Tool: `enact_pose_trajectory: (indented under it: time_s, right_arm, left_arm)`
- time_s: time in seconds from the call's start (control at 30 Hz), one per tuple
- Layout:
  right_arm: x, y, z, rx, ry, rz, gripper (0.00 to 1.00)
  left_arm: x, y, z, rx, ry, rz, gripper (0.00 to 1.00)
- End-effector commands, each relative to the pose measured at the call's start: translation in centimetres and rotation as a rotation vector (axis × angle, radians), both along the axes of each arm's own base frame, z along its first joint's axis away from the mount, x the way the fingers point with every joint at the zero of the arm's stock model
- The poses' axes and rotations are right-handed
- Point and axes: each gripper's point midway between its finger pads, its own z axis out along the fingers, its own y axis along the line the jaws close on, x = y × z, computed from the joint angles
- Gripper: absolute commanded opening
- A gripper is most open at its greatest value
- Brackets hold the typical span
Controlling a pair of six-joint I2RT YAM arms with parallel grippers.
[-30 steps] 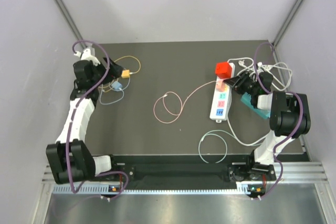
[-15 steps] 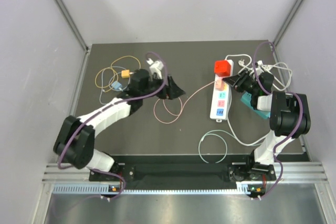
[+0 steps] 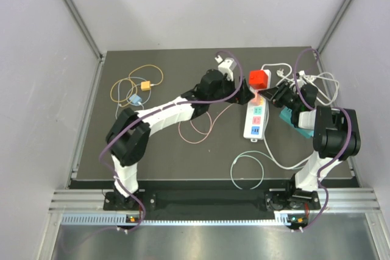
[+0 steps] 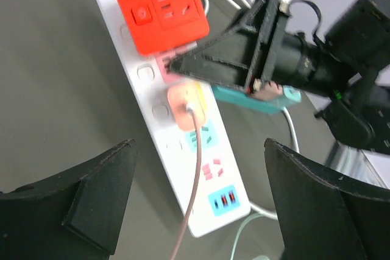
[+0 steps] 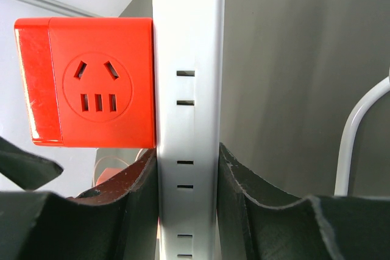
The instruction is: Pull the plug off the socket
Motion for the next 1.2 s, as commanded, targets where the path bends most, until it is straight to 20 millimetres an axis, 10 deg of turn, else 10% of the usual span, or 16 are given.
enact_pose_trajectory:
  time_s: [0.0,0.47,1.03,1.17]
  right_arm:
    - [0.9,-0.2,3.7,0.001,-0.15,0.014,0.0]
    - [0.9,0.0,3.7,0.016,-0.145,0.018,0.0]
    - [0.8,0.2,3.9,0.016,-0.149,0.019,0.0]
    - [0.9,0.1,3.9,0.012,-0.15,0.018,0.0]
  left_arm:
    - [1.4,-1.6,-0.2,0.054,-0.018,0.07,0.89]
    - [2.5,-5.4,-4.6,0.198,0.03,0.134,0.75]
    - [4.5,-6.1,-6.8,0.267,0.025,0.247,0.36]
    - [4.7,-6.3,-6.1,0.248,0.028,0.258,0.0]
